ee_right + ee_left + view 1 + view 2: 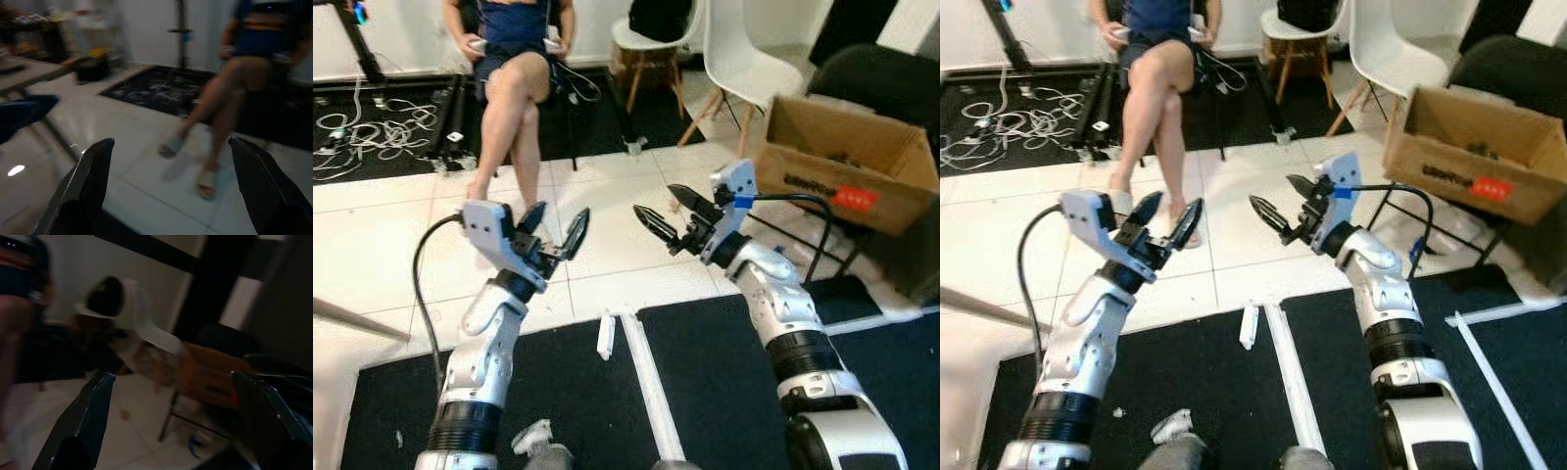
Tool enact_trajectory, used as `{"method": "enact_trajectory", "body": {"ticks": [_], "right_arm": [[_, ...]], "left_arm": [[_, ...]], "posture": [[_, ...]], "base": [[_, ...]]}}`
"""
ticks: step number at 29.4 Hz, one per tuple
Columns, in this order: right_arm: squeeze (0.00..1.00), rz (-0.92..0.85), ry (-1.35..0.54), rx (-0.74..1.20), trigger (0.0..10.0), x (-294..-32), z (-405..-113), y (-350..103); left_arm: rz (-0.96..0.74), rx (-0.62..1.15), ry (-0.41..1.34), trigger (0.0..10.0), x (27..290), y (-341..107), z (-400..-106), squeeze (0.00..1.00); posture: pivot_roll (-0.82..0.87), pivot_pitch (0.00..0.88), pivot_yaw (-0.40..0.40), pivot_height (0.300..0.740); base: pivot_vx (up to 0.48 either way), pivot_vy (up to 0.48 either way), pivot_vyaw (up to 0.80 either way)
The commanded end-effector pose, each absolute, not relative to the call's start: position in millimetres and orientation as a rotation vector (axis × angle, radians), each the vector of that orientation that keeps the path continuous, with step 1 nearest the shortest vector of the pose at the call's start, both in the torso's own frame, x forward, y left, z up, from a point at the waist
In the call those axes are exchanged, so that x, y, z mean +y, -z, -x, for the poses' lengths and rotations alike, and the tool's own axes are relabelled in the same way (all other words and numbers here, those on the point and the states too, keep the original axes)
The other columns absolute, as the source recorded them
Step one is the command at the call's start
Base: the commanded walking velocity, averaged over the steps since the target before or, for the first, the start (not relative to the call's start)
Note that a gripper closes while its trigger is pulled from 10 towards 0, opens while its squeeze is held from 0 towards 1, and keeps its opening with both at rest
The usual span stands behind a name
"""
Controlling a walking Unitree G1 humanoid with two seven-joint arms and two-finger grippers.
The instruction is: Picking trash to rubbish bin
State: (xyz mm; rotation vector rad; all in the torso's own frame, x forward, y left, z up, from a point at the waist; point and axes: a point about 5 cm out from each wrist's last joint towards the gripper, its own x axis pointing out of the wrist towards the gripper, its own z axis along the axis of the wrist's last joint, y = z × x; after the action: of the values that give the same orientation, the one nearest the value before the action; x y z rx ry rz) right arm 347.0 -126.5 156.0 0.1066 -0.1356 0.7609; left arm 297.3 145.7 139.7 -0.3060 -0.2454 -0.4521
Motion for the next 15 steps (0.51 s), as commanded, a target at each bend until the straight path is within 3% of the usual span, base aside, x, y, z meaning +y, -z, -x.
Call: {"method": "enact_trajectory", "body": {"ticks": [1, 15], "right_arm": [[0.00, -0.109, -0.767, -0.132, 10.0, -127.5, -346.6, -154.6], [0.00, -0.129, -0.769, -0.113, 10.0, -129.1, -347.0, -149.4]], "left_arm": [[0.304, -0.225, 0.459, 10.0, 143.9, -134.3, -296.3, 0.00], [0.304, -0.225, 0.464, 10.0, 142.2, -133.4, -296.9, 0.00]], "posture": [[-0.04, 0.000, -0.050, 0.740], [-0.05, 0.000, -0.049, 0.740]], "base": [[0.000, 0.000, 0.74], [0.000, 0.000, 0.74]]}}
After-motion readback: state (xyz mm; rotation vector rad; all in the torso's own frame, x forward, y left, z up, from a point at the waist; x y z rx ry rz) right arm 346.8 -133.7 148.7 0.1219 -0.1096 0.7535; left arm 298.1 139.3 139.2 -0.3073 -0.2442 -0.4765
